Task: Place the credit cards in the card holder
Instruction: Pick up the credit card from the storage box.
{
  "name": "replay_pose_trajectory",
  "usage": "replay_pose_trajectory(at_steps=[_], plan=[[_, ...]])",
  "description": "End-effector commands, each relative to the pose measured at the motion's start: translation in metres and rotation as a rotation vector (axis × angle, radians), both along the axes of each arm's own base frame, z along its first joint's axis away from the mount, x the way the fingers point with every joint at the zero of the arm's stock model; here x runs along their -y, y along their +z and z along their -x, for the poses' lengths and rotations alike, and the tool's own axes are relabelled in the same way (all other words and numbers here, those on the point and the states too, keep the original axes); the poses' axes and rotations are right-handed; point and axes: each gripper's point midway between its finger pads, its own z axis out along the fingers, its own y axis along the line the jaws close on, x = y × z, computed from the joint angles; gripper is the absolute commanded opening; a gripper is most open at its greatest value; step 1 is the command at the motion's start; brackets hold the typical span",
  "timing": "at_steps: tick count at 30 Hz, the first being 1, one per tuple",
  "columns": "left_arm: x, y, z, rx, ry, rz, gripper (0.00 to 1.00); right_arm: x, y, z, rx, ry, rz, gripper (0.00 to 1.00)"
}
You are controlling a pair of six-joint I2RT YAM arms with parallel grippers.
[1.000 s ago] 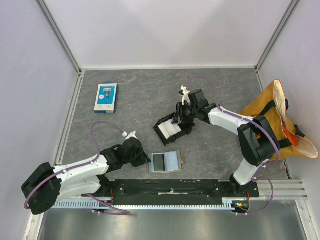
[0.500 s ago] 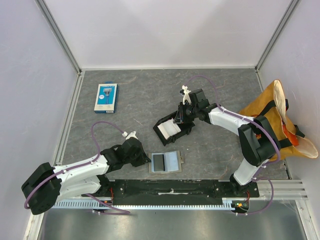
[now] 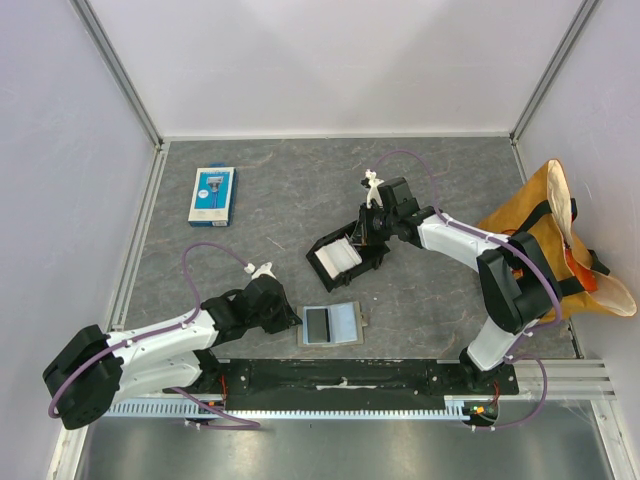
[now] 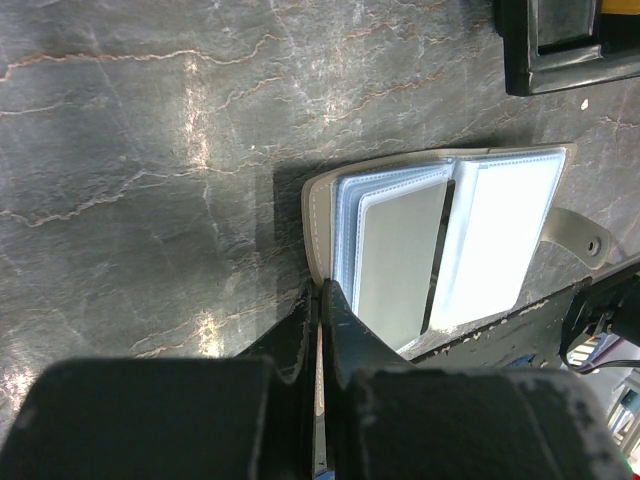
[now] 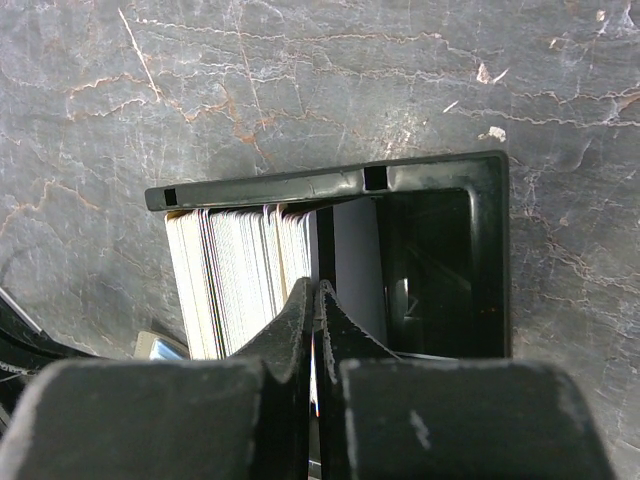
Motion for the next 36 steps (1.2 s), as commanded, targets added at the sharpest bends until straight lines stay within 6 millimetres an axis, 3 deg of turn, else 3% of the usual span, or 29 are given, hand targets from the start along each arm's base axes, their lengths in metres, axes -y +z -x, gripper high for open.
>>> replay_pose_trajectory(at_steps=[1,8,19,25,30,36], plan=[[0.007,0.011,-0.007,0.047,-0.023,0.021,0.02,-0.003,0.019,-0.005,0.06,-0.004,-0.029,0.0],[0.006,0.012,-0.007,0.047,-0.021,0.023,0.02,0.0,0.024,-0.01,0.076,-0.028,-0.019,0.0],[0.005,0.01,-0.006,0.047,-0.02,0.021,0.02,0.015,0.007,-0.011,0.101,-0.052,0.149,0.0],[0.006,0.01,-0.006,0.042,-0.025,0.019,0.02,0.019,0.015,-0.018,0.15,-0.085,0.209,0.2],[0.007,0.01,-0.006,0.04,-0.025,0.02,0.02,0.03,0.034,-0.028,0.21,-0.157,0.234,0.22],[0.009,0.011,-0.007,0.039,-0.03,0.018,0.02,0.019,0.031,-0.023,0.186,-0.108,0.196,0.22]])
